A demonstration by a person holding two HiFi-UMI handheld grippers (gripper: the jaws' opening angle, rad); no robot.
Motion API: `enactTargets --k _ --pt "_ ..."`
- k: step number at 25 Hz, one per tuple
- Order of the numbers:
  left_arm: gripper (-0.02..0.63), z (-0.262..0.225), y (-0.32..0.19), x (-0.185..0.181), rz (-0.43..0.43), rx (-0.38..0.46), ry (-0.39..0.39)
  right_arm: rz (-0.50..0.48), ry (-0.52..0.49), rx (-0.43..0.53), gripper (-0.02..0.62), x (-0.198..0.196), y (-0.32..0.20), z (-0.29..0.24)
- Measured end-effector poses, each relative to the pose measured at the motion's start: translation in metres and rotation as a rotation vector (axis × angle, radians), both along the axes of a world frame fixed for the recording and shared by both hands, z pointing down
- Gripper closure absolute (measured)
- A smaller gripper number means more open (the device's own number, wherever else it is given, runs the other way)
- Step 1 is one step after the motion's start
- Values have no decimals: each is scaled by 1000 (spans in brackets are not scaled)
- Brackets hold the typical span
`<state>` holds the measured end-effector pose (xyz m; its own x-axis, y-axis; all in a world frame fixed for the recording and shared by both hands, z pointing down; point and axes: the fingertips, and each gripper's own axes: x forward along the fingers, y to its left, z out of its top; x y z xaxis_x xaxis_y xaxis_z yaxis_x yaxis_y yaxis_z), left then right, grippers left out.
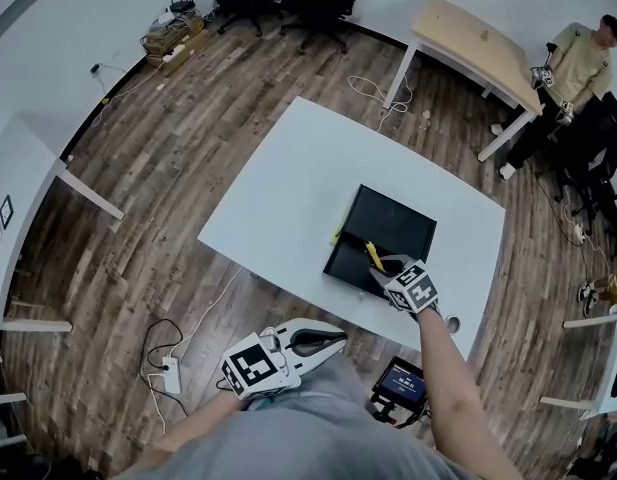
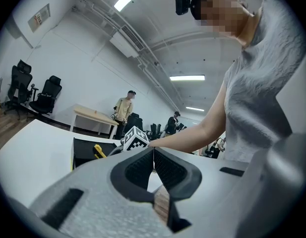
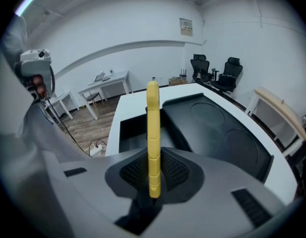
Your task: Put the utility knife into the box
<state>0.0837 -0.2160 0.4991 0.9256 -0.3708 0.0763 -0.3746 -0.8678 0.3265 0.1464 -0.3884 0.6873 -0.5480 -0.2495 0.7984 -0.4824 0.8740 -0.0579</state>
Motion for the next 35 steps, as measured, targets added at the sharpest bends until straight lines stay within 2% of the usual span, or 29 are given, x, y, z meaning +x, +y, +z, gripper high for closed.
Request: enactTargets --k 5,8,13,18,27,35 --pt "588 3 1 -1 -9 -10 -7 -60 147 3 525 3 8 21" --pt "588 4 2 -1 -4 -7 -9 -79 195 -7 525 3 12 30" --pt "588 2 10 2 17 2 -4 -106 217 -14 525 8 20 39" --pt "588 6 15 3 21 -3 -9 -147 157 6 525 12 24 42" --pt "588 9 11 -12 4 -22 -3 -190 208 -2 525 4 20 51" --pt "588 10 10 -12 5 -24 -6 -231 259 10 523 4 20 59"
